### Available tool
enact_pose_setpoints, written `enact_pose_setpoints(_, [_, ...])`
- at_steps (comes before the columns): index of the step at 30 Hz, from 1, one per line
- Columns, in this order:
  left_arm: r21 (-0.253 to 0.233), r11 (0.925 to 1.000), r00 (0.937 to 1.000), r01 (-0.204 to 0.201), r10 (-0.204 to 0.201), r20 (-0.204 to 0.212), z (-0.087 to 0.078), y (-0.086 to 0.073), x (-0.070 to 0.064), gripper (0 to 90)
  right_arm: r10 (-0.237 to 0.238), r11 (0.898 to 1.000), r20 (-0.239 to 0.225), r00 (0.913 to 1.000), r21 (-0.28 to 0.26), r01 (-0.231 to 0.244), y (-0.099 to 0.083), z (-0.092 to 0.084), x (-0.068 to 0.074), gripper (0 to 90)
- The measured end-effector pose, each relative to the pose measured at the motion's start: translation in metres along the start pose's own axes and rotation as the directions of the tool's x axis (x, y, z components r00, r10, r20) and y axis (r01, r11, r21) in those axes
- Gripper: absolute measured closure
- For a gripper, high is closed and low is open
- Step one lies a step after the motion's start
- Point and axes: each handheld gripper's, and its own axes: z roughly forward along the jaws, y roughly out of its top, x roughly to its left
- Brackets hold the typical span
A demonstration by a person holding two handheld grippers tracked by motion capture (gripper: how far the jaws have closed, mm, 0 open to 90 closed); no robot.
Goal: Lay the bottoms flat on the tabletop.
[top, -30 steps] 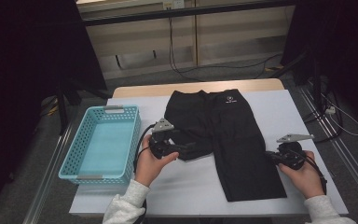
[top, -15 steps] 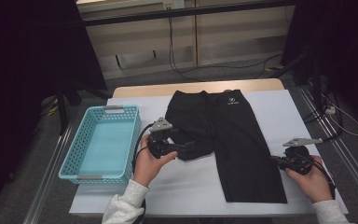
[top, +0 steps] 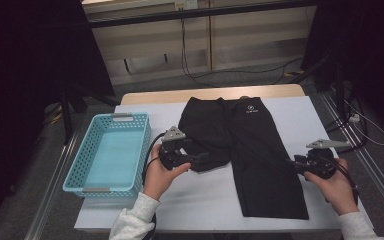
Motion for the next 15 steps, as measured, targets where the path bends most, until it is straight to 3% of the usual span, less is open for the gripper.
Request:
enact_pose_setpoints(2, [0.000, 1.0000, 1.0000, 0.000, 0.000, -0.003, -0.001, -0.001, 0.000, 17.9, 0.008, 1.000, 0.008, 0.9999, -0.013, -0.008, 0.009, 0.010, -0.007, 58.2])
enact_pose_setpoints(6, [0.004, 1.0000, 1.0000, 0.003, -0.003, -0.009, -0.002, -0.003, 0.001, 17.9, 0.008, 1.000, 0.071, 0.9974, -0.005, -0.008, 0.027, 0.036, -0.018, 57.5])
enact_pose_setpoints(10, [0.013, 0.9999, 0.9999, 0.008, -0.008, -0.014, -0.001, -0.005, 0.003, 17.9, 0.091, 0.996, 0.051, 0.9946, -0.018, -0.090, 0.042, 0.061, -0.031, 58.2])
enact_pose_setpoints(12, [0.016, 0.9998, 0.9998, 0.015, -0.014, -0.011, 0.000, -0.005, 0.003, 17.8, 0.077, 0.997, 0.061, 0.9951, -0.017, -0.076, 0.047, 0.071, -0.034, 57.3])
enact_pose_setpoints(15, [0.019, 0.9998, 0.9999, 0.010, -0.010, -0.010, -0.001, -0.004, 0.003, 17.8, 0.074, 0.997, 0.038, 0.9965, -0.018, -0.073, 0.053, 0.084, -0.035, 59.2])
